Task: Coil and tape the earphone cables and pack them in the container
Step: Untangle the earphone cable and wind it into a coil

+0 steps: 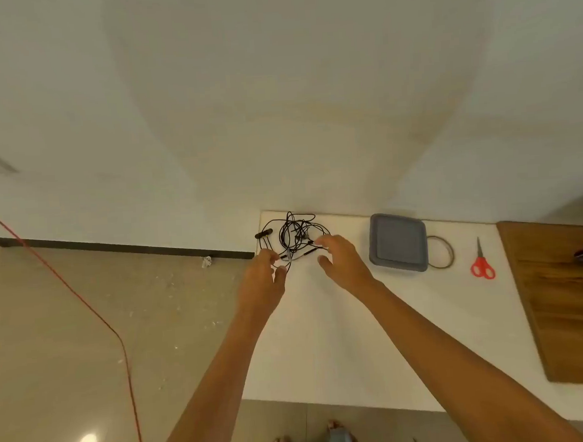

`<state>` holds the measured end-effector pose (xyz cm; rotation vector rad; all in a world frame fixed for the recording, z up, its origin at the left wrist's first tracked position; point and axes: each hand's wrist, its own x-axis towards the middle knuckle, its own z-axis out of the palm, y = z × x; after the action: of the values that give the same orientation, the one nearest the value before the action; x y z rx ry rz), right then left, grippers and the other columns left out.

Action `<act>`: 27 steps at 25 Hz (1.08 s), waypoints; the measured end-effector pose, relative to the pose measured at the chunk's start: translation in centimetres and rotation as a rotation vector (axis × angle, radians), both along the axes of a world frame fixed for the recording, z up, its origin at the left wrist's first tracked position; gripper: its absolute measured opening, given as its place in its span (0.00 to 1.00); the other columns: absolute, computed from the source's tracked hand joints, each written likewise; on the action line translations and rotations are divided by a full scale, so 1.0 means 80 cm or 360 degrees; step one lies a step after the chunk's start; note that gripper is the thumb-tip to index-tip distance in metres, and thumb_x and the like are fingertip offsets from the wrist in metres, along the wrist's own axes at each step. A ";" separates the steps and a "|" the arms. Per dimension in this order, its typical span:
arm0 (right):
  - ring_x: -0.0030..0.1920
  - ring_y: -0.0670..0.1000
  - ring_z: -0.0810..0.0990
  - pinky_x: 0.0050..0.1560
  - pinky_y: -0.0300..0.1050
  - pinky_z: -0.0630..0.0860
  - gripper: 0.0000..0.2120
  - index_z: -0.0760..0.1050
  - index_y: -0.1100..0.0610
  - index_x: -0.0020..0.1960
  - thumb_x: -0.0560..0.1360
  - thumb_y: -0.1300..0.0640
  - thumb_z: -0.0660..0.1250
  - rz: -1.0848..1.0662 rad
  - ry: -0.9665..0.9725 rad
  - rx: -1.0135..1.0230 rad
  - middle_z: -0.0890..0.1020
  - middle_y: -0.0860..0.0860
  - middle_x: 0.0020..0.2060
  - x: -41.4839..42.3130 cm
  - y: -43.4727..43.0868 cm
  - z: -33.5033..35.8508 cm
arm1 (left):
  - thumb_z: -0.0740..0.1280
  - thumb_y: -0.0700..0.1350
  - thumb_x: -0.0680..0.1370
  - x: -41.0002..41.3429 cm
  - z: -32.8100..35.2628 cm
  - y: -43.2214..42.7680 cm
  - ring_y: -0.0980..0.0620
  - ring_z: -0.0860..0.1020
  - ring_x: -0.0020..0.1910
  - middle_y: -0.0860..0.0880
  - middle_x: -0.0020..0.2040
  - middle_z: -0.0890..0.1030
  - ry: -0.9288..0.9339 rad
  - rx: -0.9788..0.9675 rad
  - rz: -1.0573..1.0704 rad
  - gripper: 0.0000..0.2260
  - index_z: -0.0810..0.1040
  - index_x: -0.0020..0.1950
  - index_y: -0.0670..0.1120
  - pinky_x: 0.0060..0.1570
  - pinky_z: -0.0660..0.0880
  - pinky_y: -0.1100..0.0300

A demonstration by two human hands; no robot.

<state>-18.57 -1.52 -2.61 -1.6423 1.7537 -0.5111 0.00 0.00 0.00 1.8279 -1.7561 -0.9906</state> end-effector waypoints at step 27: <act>0.36 0.46 0.79 0.43 0.40 0.79 0.08 0.80 0.58 0.48 0.79 0.62 0.62 -0.0078 -0.0812 -0.0582 0.81 0.50 0.37 -0.026 0.066 0.197 | 0.67 0.45 0.77 -0.032 0.087 0.030 0.57 0.76 0.42 0.52 0.41 0.81 0.0211 -0.0339 -0.0233 0.06 0.81 0.46 0.44 0.42 0.66 0.74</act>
<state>-20.61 3.79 13.16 -1.5234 1.3725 -1.2142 -2.54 2.40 6.92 1.4881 -1.8557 -0.9165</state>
